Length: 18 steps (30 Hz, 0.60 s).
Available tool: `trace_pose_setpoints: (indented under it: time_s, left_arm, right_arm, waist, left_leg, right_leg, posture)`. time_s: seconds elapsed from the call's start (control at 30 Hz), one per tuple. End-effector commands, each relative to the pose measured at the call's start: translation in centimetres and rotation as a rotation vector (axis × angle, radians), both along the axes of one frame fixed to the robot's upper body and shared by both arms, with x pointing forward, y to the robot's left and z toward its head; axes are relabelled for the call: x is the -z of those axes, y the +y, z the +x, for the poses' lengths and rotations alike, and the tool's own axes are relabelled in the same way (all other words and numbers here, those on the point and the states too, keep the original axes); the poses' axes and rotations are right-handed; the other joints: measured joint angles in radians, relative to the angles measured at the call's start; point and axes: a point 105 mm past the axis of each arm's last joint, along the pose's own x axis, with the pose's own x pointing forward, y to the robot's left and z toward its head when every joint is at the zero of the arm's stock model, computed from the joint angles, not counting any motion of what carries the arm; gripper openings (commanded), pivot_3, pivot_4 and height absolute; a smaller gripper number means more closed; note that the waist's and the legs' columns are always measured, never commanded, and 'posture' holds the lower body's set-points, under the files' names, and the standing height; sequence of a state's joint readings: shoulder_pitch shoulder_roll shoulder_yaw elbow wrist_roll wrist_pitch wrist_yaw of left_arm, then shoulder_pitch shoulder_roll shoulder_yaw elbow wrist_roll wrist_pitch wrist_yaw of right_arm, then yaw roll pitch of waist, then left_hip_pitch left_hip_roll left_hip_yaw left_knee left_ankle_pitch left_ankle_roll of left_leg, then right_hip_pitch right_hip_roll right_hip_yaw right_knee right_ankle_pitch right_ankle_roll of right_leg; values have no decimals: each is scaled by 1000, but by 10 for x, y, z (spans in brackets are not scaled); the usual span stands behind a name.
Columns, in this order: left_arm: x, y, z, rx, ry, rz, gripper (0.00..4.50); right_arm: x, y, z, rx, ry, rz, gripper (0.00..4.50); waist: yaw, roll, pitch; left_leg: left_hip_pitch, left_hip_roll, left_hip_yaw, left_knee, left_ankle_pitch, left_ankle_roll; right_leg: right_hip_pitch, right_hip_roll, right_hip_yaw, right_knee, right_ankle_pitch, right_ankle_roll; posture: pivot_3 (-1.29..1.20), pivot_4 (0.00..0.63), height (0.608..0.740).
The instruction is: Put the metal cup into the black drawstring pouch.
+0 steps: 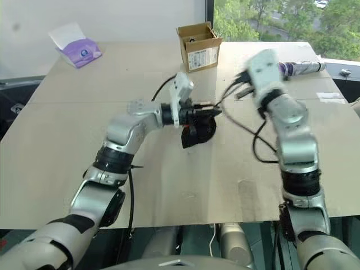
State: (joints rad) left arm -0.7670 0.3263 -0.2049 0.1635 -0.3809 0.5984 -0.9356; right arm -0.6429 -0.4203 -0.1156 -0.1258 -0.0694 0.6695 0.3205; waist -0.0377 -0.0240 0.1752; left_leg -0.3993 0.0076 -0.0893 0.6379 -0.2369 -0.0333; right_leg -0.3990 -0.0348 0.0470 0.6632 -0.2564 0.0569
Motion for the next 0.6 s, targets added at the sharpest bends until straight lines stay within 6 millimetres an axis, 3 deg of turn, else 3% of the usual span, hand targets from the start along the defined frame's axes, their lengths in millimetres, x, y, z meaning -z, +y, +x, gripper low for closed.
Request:
trace_pose_setpoints:
  time_s: [0.03,0.13,0.27,0.33,0.37,0.43,0.53,0.57,0.6]
  left_arm:
    - [15,10,-2,-24,-3,91,169]
    - [20,15,0,-45,-10,119,169]
    - [10,12,5,-73,-71,84,169]
    - [-6,10,0,-58,-47,-23,169]
    - [-12,11,-1,-57,-40,-59,169]
    - [-25,13,-7,-41,-38,-118,1199]
    - [-41,22,-10,-83,-72,-173,2556]
    - [-47,30,-12,-117,-78,-187,2943]
    - [-50,37,-16,-138,-81,-193,3018]
  right_arm:
    - [1,-42,2,143,-25,-12,0]
    - [14,-42,4,128,7,-27,0]
    - [32,-9,0,-34,47,-10,0]
    - [41,3,-5,-102,79,-4,0]
    - [43,6,-7,-121,85,-3,603]
    - [51,14,-13,-177,117,15,1253]
    - [59,24,-23,-240,131,40,2743]
    - [66,27,-33,-281,153,39,3152]
    - [73,27,-41,-303,174,42,3624]
  waist:
    - [0,1,0]
    - [-8,4,-1]
    - [-7,4,-1]
    - [-5,4,-1]
    - [-4,4,-1]
    - [-4,4,-1]
    - [-4,4,-1]
    - [-4,4,-1]
    - [-4,4,-1]
  left_leg:
    - [0,0,0,0,0,0]
    - [1,0,2,0,0,0]
    - [3,1,2,0,0,0]
    - [3,1,2,0,0,0]
    - [3,1,2,0,0,0]
    - [2,1,2,1,0,0]
    - [1,1,1,1,0,0]
    - [1,1,1,1,0,0]
    - [1,1,1,1,0,0]
  right_leg:
    - [0,0,-1,0,0,0]
    - [0,0,2,0,0,0]
    - [0,1,3,1,0,0]
    - [1,1,3,1,0,0]
    - [1,1,3,1,0,0]
    - [1,1,3,1,0,0]
    - [1,1,2,0,0,0]
    - [1,1,2,0,0,0]
    - [1,1,2,0,0,0]
  posture:
    - [0,150,740]
    - [0,150,740]
    - [0,150,740]
    - [0,150,740]
    - [0,150,740]
    - [0,150,740]
    - [0,150,740]
    - [0,150,740]
    - [0,150,740]
